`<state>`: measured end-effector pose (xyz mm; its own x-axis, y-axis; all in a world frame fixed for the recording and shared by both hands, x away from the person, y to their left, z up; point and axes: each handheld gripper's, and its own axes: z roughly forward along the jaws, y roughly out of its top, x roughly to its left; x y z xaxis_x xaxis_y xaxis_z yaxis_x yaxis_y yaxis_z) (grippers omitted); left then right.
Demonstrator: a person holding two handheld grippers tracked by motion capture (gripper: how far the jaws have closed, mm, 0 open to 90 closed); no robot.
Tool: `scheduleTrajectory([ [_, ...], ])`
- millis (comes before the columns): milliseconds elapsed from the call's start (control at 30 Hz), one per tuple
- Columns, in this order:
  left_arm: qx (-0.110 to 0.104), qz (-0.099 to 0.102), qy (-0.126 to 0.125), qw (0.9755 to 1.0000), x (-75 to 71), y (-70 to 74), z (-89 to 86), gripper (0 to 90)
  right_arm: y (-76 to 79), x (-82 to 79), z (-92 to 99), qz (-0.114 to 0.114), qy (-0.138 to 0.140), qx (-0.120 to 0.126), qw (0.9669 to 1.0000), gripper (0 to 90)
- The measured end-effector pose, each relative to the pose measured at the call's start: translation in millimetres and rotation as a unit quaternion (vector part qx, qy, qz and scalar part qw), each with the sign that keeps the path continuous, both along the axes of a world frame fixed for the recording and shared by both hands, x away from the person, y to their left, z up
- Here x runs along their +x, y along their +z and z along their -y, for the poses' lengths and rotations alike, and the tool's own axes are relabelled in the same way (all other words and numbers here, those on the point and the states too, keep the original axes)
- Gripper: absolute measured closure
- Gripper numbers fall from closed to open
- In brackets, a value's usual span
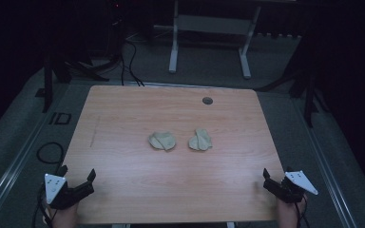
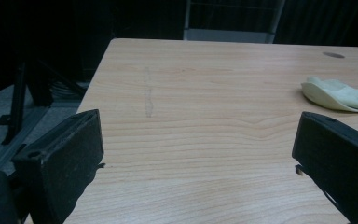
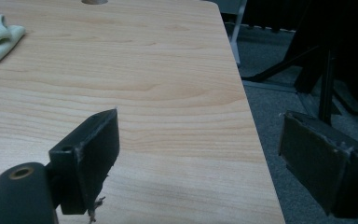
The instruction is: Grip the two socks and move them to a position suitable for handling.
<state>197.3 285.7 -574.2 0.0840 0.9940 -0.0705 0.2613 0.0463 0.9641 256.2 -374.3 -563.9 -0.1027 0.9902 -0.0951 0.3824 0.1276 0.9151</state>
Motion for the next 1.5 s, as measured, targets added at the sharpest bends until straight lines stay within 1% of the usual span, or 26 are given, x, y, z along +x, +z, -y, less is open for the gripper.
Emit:
scheduleTrajectory([
  [67,0.003,0.001,0.005,1.0000,-0.1,0.1,0.2,2.1,0.0,-0.6,0.2,0.004,-0.004,0.001,1.0000,12.6],
  [100,-0.001,0.005,0.010,0.9999,-0.4,0.8,1.1,2.2,0.1,-0.6,1.2,0.013,-0.013,0.008,0.9998,12.6],
  [133,-0.005,0.008,0.009,0.9999,-0.6,1.0,1.7,2.1,0.2,-0.1,1.5,0.013,-0.020,0.009,0.9997,13.2],
  [167,-0.005,0.008,0.009,0.9999,-0.6,1.0,1.7,2.1,0.3,0.5,2.5,0.011,-0.018,0.011,0.9997,13.2],
  [233,0.011,-0.003,0.006,0.9999,0.5,1.3,5.2,2.2,0.3,1.7,3.1,0.003,-0.015,0.014,0.9998,13.0],
  [300,0.026,-0.012,0.007,0.9996,1.0,1.1,8.7,2.1,0.4,4.6,4.5,-0.013,0.001,0.017,0.9998,13.0],
  [333,0.026,-0.013,0.005,0.9996,0.9,1.2,10.3,2.1,0.3,6.0,5.1,-0.020,0.005,0.012,0.9997,13.0],
  [400,0.025,-0.012,0.003,0.9996,0.8,1.4,11.2,2.1,0.3,7.0,6.2,-0.026,0.009,0.013,0.9995,13.0],
  [433,0.026,-0.015,0.003,0.9996,0.8,1.5,12.8,2.1,0.4,7.7,7.4,-0.029,0.012,0.021,0.9993,13.0],
  [500,0.024,-0.014,-0.004,0.9996,1.0,1.7,14.7,2.1,2.6,9.9,10.2,-0.051,0.018,0.046,0.9975,13.4],
  [533,0.021,-0.014,-0.007,0.9997,1.3,1.8,15.1,2.1,4.1,10.3,10.4,-0.055,0.017,0.048,0.9972,13.8],
  [567,0.020,-0.013,-0.008,0.9997,1.5,1.5,15.6,2.1,5.0,10.4,9.9,-0.059,0.009,0.043,0.9973,14.0],
  [600,0.019,-0.014,-0.009,0.9997,1.8,1.3,16.1,2.1,5.8,11.3,9.7,-0.068,0.009,0.043,0.9967,14.0],
  [667,0.021,-0.022,-0.014,0.9995,2.4,0.4,16.8,2.1,6.6,12.4,9.5,-0.081,0.019,0.059,0.9948,14.1],
  [700,0.021,-0.024,-0.016,0.9994,2.4,0.2,16.9,2.1,6.8,13.3,8.9,-0.092,0.023,0.063,0.9935,14.3],
  [767,0.019,-0.023,-0.020,0.9993,2.3,0.4,17.4,2.1,7.6,14.8,7.0,-0.109,0.039,0.071,0.9908,14.2],
  [833,0.019,-0.022,-0.022,0.9993,2.1,0.8,17.1,2.1,9.3,16.1,3.8,-0.123,0.050,0.061,0.9893,14.2],
  [900,0.017,-0.025,-0.021,0.9993,1.8,1.2,16.3,2.2,11.8,16.9,1.2,-0.127,0.061,0.056,0.9885,14.2],
  [967,0.016,-0.033,-0.016,0.9992,1.3,1.9,16.3,2.1,13.7,19.4,-0.6,-0.144,0.081,0.060,0.9844,14.3],
  [1033,0.009,-0.036,-0.013,0.9992,0.7,2.4,16.5,2.2,14.6,21.4,-2.4,-0.156,0.094,0.062,0.9813,14.7],
  [1200,0.009,-0.040,-0.017,0.9990,1.6,2.3,18.0,2.2,16.0,24.5,-6.2,-0.159,0.104,0.065,0.9796,14.6],
  [1233,0.012,-0.043,-0.019,0.9988,2.2,1.8,18.3,2.2,16.7,25.9,-7.7,-0.162,0.109,0.068,0.9784,14.6],
  [1267,0.012,-0.043,-0.020,0.9988,2.3,1.8,18.5,2.1,17.4,28.4,-10.8,-0.168,0.113,0.060,0.9776,14.6],
  [1333,0.013,-0.044,-0.020,0.9987,2.3,1.6,18.9,2.2,18.5,31.6,-13.8,-0.177,0.126,0.060,0.9743,14.9],
  [1467,0.014,-0.045,-0.021,0.9987,2.7,1.3,19.0,2.2,21.1,36.4,-23.0,-0.176,0.145,0.064,0.9714,14.9],
  [1500,0.013,-0.045,-0.021,0.9987,2.6,1.2,19.0,2.1,22.0,37.9,-26.0,-0.178,0.153,0.066,0.9698,14.9],
])
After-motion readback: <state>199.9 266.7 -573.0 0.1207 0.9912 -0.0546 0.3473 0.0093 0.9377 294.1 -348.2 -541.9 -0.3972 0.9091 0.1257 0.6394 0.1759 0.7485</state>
